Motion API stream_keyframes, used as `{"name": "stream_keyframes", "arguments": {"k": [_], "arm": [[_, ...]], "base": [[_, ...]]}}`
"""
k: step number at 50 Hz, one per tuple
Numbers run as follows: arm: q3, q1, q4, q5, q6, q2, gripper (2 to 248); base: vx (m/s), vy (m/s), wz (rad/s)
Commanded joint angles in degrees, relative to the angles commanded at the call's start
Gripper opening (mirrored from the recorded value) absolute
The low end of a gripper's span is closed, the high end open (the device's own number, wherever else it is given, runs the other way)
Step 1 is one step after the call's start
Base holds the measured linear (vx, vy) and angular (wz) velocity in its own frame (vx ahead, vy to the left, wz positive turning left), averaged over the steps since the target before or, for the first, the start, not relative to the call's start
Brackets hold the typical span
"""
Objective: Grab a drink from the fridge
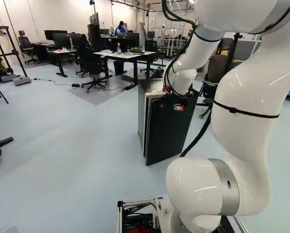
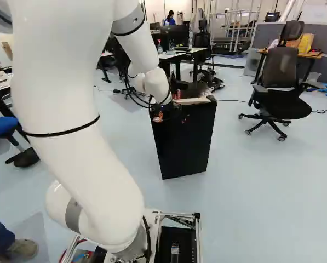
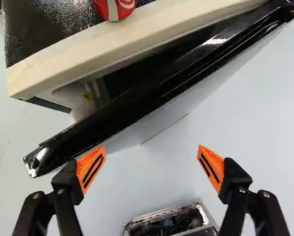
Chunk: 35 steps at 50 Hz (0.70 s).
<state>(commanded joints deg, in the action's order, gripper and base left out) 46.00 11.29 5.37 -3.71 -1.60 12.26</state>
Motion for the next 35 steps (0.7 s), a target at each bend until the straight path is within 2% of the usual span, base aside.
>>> {"name": "stream_keyframes", "arguments": {"k": [8, 35], "arm": [[0.73, -0.57, -0.47, 1.35, 0.00, 1.71, 247], [2.32, -2.41, -2.07, 7.68, 0.00, 3.03, 247]], "base": [[0.000, 0.000, 0.000], [0.000, 0.000, 0.000]]}}
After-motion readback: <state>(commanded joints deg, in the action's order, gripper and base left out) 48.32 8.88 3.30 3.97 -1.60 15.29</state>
